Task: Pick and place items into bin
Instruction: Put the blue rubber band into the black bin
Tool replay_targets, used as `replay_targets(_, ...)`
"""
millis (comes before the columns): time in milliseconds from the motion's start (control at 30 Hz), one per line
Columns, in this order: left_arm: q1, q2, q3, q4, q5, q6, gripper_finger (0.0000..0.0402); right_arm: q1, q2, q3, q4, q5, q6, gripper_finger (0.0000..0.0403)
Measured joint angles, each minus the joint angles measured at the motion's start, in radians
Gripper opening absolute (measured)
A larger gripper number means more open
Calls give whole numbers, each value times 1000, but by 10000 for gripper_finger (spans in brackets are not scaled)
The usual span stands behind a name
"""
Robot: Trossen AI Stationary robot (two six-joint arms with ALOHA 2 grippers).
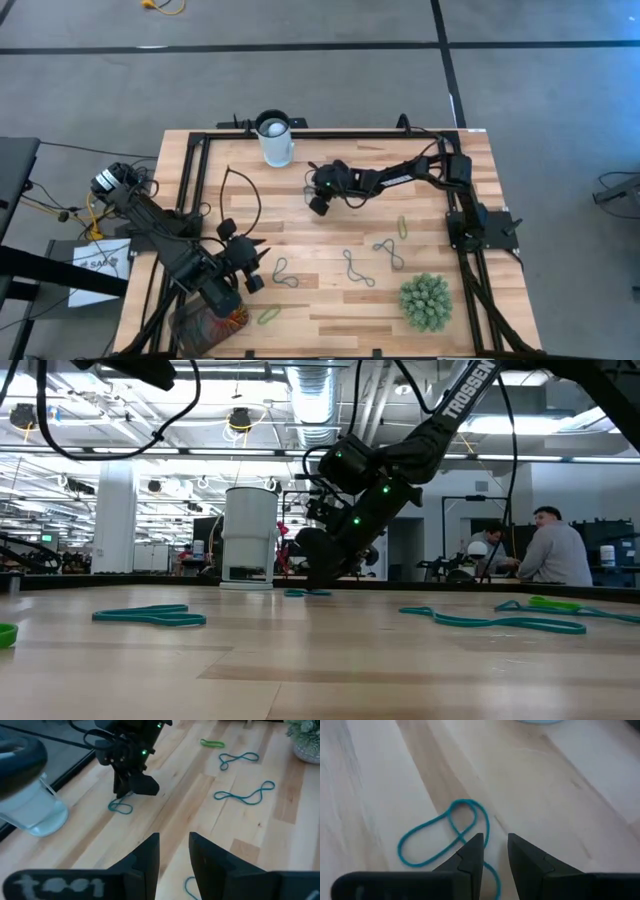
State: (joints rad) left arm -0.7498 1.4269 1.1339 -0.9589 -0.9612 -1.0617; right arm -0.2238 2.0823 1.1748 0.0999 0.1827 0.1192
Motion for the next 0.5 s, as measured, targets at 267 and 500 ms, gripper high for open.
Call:
replay_targets(267, 0, 0, -40, 17, -36, -41, 96, 15, 0, -1, -29, 4, 46, 82)
replay_targets(500, 2, 0, -82, 42, -51, -86, 96, 36, 0, -1, -18, -5, 51, 82)
